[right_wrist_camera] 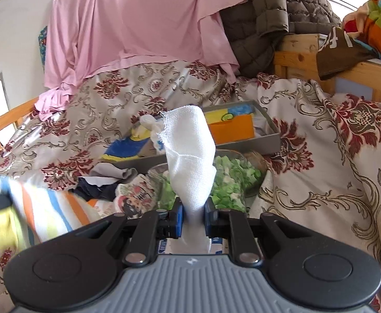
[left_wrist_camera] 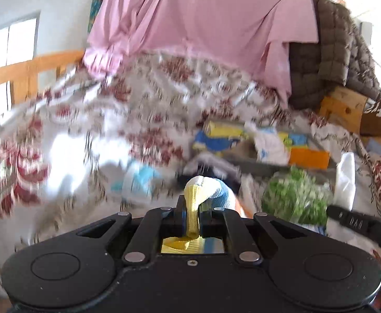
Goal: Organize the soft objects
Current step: 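Carry the sock with the left gripper while the right carries the tissue to the tray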
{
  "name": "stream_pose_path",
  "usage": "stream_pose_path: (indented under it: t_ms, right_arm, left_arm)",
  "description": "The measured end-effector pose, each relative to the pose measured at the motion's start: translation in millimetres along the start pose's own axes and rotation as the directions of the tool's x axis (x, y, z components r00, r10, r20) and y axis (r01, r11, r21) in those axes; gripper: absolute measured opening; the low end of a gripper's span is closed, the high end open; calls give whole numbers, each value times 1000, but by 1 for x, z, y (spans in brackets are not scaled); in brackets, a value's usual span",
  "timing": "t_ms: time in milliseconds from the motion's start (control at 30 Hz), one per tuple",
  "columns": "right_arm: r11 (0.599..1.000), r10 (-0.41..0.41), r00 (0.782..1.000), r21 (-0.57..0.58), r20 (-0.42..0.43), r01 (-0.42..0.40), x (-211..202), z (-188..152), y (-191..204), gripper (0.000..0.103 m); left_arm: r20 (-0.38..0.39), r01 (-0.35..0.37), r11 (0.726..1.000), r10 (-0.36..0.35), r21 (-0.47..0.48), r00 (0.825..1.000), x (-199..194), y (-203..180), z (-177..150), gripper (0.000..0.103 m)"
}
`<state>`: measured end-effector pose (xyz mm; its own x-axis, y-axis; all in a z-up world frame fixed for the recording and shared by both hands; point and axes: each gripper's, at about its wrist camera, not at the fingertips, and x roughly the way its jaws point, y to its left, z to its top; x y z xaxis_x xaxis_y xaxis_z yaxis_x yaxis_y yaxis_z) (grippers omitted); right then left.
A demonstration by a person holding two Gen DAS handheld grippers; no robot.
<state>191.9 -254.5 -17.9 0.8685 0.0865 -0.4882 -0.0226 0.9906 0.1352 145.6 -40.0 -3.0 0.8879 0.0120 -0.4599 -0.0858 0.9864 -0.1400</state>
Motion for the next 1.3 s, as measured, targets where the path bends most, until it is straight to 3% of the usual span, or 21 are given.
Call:
stream_pose_path:
  t_ms: [133, 433, 833, 1067, 1300]
  right_arm:
    - [1000, 4, 1000, -8, 17, -4, -1, 3, 2, 18]
    - [999, 44, 996, 3, 84, -44, 21, 33, -4, 18]
    - [994, 47, 991, 94, 128, -59, 91, 98, -50, 18]
    - [979, 51, 997, 195, 50, -60, 129, 105, -91, 18]
    - [979, 36, 998, 198, 53, -46, 148, 102, -105, 18]
  left_arm:
    - [72, 17, 999, -20, 47, 997, -5, -8, 20, 8]
    - [146, 47, 994, -61, 102, 987, 9, -29, 64, 8]
    - [232, 127, 978, -164, 168, 959, 81, -87, 131, 8]
    - [227, 221, 960, -256, 171, 940, 138, -130, 159, 9]
    - [186, 263, 959, -279, 108, 942, 192, -168, 153, 9]
